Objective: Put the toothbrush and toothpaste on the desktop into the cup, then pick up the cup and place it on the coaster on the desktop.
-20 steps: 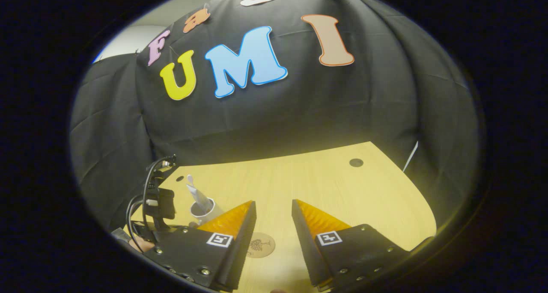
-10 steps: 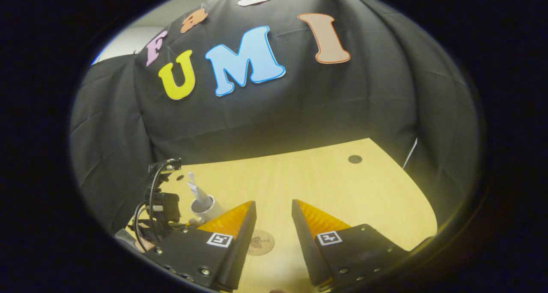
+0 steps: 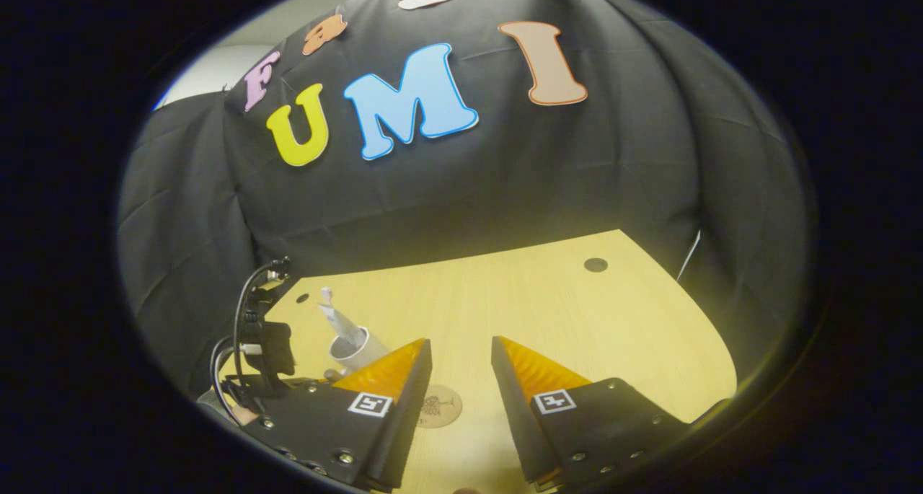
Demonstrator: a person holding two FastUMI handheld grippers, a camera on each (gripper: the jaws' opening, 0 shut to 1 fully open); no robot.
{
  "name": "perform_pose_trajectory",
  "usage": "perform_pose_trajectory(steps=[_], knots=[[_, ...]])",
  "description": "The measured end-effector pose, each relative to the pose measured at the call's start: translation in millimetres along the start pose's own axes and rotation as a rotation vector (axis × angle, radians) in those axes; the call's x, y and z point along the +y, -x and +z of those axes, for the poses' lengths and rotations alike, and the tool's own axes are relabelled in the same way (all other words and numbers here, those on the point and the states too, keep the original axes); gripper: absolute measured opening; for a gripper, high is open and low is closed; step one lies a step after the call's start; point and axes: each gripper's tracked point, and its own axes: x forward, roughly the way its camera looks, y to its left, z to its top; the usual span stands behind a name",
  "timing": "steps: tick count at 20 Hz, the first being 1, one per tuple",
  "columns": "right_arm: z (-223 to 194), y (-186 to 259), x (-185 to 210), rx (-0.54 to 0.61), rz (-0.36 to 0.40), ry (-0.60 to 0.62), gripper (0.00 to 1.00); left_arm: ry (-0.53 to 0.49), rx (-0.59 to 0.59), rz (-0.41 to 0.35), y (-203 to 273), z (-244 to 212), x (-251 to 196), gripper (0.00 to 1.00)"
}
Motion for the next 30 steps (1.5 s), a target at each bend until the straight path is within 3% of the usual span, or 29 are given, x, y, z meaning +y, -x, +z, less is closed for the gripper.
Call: perform_pose_trajectory(steps=[9,14,20,24,28,29,30], knots=[[-2.0,4.6,4.5,-0.005,-0.006,-0.019,0.57,-0.143,-0.004,-0.074,18.5,-8.2,-51.5,0.2],[-6.5,10.6,5.2,0.0,-0.008,-0.009,0.57,-0.163,0.011,-0.119,19.4,-27.3,-78.7,0.2],[-11.0,15.2,-1.6,0.006,-0.02,-0.024,0.57,-0.183,0.033,-0.107,18.1,-36.4,-82.5,0.2],[-13.4,18.4,-3.4,0.011,-0.017,-0.03,0.57,-0.228,0.068,-0.108,14.4,-45.6,-90.3,0.28],[-12.5,23.3,-8.0,0.006,-0.017,-0.028,0.57,-0.199,0.091,-0.146,16.5,-57.5,-101.2,0.32],[-13.7,24.0,-10.2,0.007,-0.018,-0.03,0.57,-0.198,0.093,-0.142,17.7,-58.6,-101.1,0.39],[-12.9,25.1,-11.7,0.008,-0.016,-0.032,0.57,-0.197,0.095,-0.143,16.9,-58.5,-101.7,0.31]])
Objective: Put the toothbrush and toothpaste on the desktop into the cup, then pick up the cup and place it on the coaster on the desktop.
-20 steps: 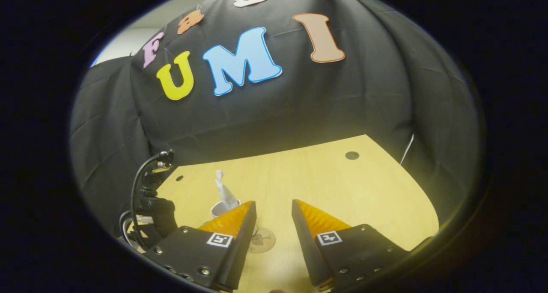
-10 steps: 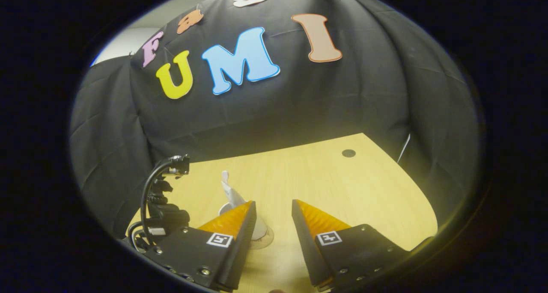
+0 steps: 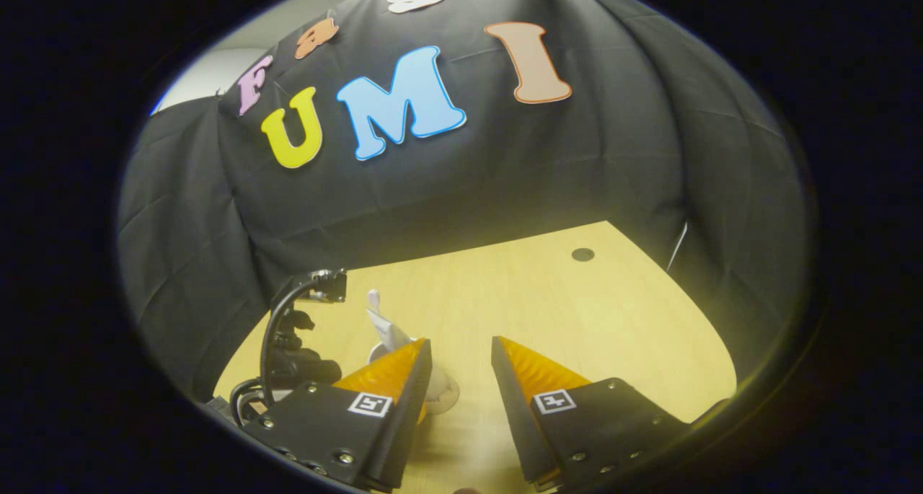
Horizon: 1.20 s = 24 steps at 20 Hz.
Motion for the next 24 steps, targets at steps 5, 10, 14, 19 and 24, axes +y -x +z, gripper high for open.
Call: perform_pose_trajectory(steps=[5,10,14,19,24], knots=[[3.4,3.6,-5.2,-0.008,0.011,0.0,0.57,0.048,-0.006,-0.019,2.6,-0.7,-11.3,0.73],[10.8,10.2,-8.5,-0.029,0.025,0.025,0.57,0.069,-0.063,-0.004,22.6,8.5,-12.4,0.82],[19.5,19.8,-7.8,-0.068,0.024,0.075,0.57,0.074,-0.168,0.021,57.9,26.9,-11.1,0.89],[35.4,40.4,4.7,-0.133,0.023,0.129,0.57,0.064,-0.368,0.072,117.5,68.4,0.2,0.88],[55.1,61.9,25.2,-0.224,0.016,0.175,0.57,0.071,-0.554,0.115,170.5,101.3,20.7,0.87]])
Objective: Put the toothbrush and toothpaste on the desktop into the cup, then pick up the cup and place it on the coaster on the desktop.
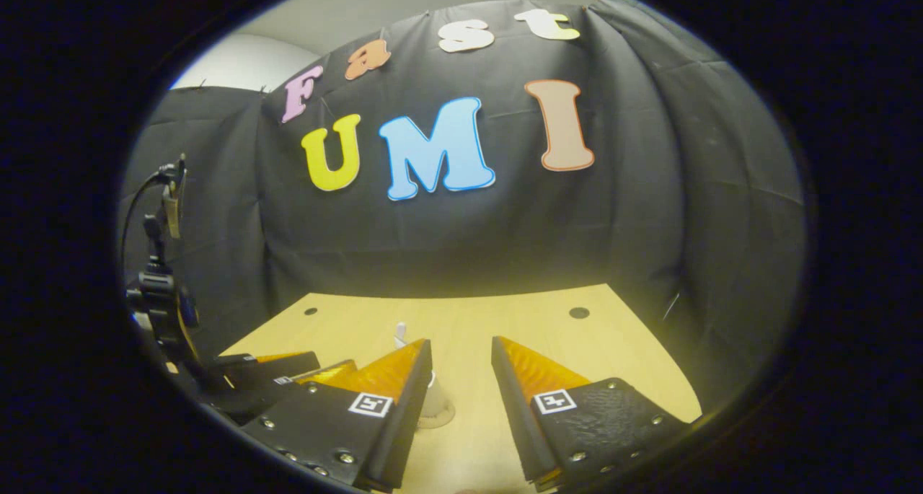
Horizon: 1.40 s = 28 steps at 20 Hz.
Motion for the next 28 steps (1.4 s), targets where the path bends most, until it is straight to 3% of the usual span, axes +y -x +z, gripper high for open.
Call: perform_pose_trajectory(steps=[6,11,28], knots=[[31.3,19.3,16.0,-0.114,-0.051,0.125,0.57,-0.04,-0.142,0.038,22.7,42.5,32.5,0.87],[36.5,29.4,30.2,-0.146,-0.076,0.162,0.57,-0.081,-0.216,0.044,36.2,61.5,45.1,0.89],[38.1,37.1,58.4,-0.18,-0.072,0.147,0.56,-0.133,-0.252,0.032,44.3,67.1,57.9,0.89]])
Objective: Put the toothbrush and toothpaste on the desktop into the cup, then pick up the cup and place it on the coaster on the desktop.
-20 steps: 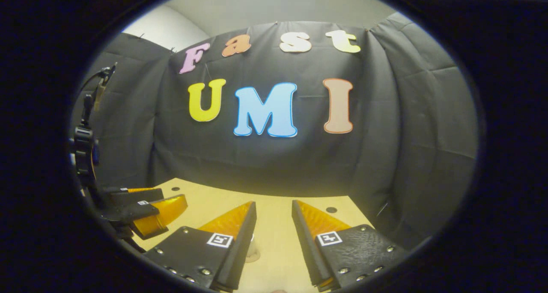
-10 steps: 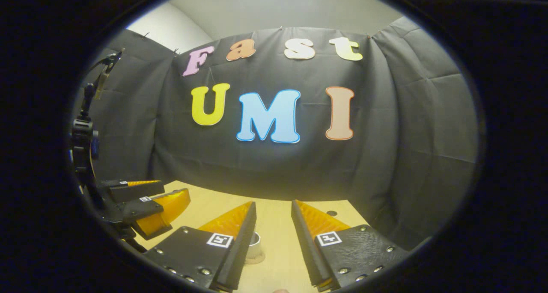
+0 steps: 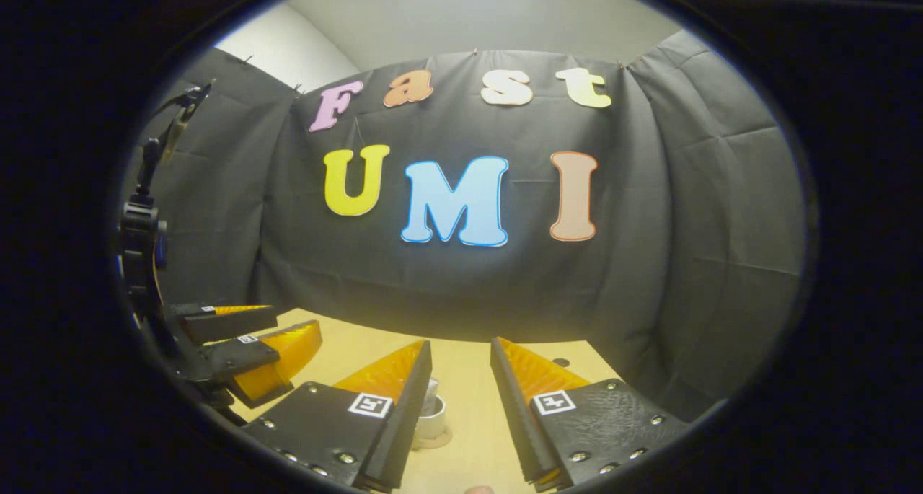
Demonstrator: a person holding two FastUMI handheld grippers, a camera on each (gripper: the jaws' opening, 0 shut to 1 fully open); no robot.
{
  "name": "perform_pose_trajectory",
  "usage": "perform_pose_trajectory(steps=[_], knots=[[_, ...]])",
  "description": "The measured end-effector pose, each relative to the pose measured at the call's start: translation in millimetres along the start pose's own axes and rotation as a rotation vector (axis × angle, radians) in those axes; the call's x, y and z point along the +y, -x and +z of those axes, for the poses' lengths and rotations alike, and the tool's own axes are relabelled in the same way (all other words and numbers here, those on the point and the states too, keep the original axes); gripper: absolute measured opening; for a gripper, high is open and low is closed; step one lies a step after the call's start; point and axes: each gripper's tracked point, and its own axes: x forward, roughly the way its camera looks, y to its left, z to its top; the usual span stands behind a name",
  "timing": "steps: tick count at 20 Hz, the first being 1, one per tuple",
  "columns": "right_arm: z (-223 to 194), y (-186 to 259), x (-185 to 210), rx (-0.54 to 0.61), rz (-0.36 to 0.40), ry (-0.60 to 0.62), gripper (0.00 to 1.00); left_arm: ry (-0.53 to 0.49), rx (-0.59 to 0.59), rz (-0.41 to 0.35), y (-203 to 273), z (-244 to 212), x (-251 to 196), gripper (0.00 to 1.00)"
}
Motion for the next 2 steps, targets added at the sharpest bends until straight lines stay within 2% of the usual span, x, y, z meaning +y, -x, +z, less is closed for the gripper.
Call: perform_pose_trajectory(steps=[2], knots=[[0.5,-1.9,1.2,0.001,0.002,0.0,0.57,0.001,-0.001,-0.001,-1.0,-0.6,0.6,0.89]])
